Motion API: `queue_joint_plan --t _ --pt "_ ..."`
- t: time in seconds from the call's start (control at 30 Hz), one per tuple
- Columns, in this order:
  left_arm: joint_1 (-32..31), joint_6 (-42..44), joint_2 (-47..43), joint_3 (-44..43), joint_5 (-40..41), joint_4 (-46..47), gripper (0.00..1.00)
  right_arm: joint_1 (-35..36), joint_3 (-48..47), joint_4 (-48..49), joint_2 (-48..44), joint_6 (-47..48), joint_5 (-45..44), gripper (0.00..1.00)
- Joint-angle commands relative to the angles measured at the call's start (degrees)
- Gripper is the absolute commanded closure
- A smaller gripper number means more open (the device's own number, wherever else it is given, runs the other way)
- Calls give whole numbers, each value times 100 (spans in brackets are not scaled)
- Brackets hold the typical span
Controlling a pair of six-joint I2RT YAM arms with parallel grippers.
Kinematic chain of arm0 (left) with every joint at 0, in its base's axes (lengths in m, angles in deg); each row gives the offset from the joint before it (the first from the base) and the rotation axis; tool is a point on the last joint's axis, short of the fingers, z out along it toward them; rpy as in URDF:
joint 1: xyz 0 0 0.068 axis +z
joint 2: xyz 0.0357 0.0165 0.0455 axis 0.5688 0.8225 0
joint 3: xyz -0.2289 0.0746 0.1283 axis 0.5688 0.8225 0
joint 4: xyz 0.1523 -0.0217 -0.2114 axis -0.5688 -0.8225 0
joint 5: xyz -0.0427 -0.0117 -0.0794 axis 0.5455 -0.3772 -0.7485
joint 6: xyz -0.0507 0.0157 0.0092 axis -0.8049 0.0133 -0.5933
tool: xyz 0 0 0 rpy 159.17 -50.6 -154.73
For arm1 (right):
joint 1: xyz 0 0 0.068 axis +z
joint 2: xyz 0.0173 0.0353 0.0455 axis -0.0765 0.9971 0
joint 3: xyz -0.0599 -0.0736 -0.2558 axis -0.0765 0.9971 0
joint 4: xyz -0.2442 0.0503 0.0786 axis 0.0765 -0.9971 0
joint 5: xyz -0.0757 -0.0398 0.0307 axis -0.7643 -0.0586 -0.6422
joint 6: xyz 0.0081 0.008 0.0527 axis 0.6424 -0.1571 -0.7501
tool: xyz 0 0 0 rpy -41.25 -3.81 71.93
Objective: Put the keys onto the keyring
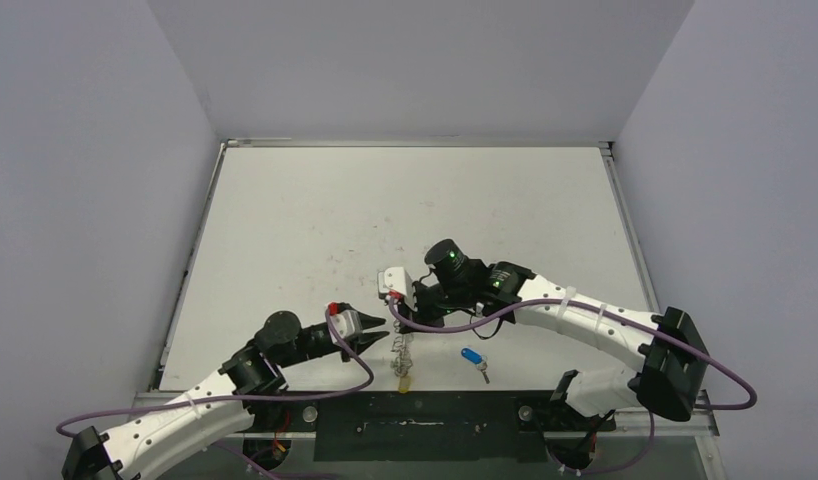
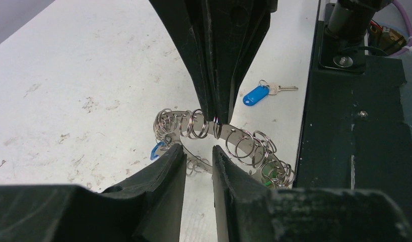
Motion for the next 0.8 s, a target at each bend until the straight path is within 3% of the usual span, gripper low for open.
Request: queue_joint_plan --t 0.0,0.3,0.5,0.63,0.77 --pt "-18 139 188 -310 -414 197 76 201 -325 -229 165 120 -187 100" --pt "-27 26 635 -218 -819 724 75 375 -470 -33 386 21 -187 100" --pt "-28 10 801 -226 -794 889 87 390 -474 -24 412 6 -179 100" --pt "-29 13 792 -211 -757 907 100 387 -482 -32 415 -13 -256 100" --pt "-34 15 692 -202 -712 764 100 386 -482 -26 401 -5 -368 100"
